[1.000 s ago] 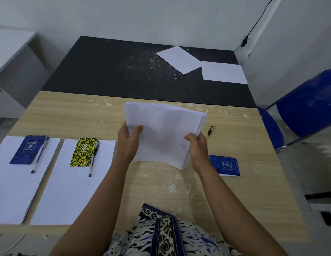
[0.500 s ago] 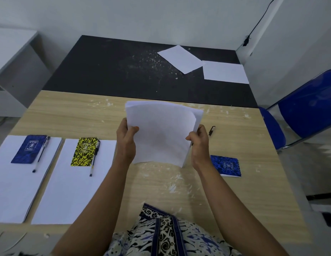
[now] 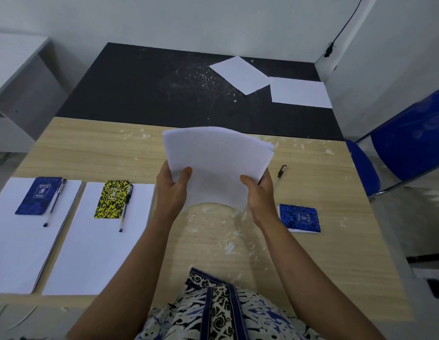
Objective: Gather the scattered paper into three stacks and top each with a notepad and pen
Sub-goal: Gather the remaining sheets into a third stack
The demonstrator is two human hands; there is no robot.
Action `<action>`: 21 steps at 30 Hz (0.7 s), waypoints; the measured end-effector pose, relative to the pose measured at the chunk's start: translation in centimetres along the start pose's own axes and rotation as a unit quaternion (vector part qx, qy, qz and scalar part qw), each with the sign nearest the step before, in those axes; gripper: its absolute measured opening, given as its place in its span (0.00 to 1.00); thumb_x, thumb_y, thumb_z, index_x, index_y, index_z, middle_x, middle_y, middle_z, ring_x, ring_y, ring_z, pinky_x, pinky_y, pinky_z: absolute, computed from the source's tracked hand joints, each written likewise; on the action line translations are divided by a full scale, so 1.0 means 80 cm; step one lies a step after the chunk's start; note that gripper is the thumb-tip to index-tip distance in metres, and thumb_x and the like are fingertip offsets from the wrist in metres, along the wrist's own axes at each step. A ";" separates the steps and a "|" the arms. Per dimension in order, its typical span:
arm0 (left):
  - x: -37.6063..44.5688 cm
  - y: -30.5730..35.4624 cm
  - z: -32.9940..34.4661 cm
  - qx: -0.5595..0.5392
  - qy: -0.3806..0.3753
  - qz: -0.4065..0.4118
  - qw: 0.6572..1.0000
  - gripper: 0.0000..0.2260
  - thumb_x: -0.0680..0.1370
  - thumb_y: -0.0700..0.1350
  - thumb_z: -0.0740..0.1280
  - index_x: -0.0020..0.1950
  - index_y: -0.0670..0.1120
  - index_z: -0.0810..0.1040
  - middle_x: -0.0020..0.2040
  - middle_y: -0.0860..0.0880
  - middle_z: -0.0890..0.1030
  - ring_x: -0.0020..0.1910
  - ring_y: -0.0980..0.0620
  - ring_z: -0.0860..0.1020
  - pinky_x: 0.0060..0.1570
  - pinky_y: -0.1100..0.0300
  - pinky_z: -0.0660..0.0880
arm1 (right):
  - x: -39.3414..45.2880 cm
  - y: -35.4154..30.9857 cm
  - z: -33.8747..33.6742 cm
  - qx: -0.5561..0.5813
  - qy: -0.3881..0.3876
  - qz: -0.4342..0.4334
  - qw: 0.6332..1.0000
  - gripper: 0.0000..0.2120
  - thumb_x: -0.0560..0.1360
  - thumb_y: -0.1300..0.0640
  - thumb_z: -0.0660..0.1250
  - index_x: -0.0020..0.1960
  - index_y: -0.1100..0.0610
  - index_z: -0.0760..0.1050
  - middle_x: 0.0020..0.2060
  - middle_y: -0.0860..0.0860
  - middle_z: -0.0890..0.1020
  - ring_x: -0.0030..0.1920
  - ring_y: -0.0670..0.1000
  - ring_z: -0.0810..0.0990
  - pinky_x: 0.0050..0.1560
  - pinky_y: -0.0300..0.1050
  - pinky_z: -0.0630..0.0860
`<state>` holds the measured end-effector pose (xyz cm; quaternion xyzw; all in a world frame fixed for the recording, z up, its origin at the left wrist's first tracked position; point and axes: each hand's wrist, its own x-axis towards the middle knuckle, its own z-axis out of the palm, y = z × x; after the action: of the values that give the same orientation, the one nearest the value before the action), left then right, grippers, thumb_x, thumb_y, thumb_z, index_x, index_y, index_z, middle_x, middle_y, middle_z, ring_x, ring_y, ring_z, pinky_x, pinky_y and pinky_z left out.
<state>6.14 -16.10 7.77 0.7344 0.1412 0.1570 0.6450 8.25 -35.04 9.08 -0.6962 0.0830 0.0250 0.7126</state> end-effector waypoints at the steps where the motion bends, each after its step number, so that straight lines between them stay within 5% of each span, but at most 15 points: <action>1: -0.001 -0.002 0.000 -0.001 0.001 -0.007 1.000 0.18 0.76 0.46 0.66 0.65 0.45 0.73 0.56 0.50 0.79 0.53 0.55 0.78 0.46 0.63 0.76 | 0.001 0.003 0.000 0.003 0.000 0.009 1.000 0.17 0.75 0.66 0.63 0.55 0.46 0.70 0.51 0.49 0.79 0.50 0.50 0.78 0.46 0.42 0.75; 9: -0.006 -0.024 -0.001 -0.007 -0.002 -0.075 0.997 0.18 0.76 0.35 0.66 0.65 0.44 0.71 0.57 0.46 0.78 0.55 0.50 0.77 0.48 0.58 0.74 | 0.001 0.024 0.000 -0.008 -0.011 0.078 0.997 0.13 0.75 0.69 0.56 0.55 0.55 0.66 0.47 0.49 0.74 0.46 0.49 0.73 0.43 0.45 0.69; 15: -0.011 -0.024 0.007 0.040 -0.029 -0.073 0.996 0.16 0.78 0.35 0.62 0.66 0.44 0.70 0.55 0.50 0.77 0.48 0.65 0.75 0.37 0.77 0.71 | 0.005 0.030 0.005 -0.038 -0.027 0.087 0.995 0.12 0.77 0.67 0.55 0.59 0.60 0.64 0.47 0.50 0.72 0.46 0.51 0.71 0.43 0.46 0.68; 21: 0.004 -0.022 0.012 0.077 -0.027 -0.073 0.994 0.16 0.80 0.37 0.61 0.68 0.42 0.69 0.58 0.50 0.76 0.54 0.54 0.74 0.40 0.74 0.68 | 0.021 0.028 0.005 -0.086 -0.013 0.060 0.994 0.11 0.78 0.66 0.56 0.59 0.64 0.67 0.47 0.53 0.73 0.44 0.51 0.72 0.40 0.42 0.68</action>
<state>6.85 -16.63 5.92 0.7737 0.1885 0.0788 0.5997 9.61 -34.73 6.58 -0.7483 0.1127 0.0842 0.6483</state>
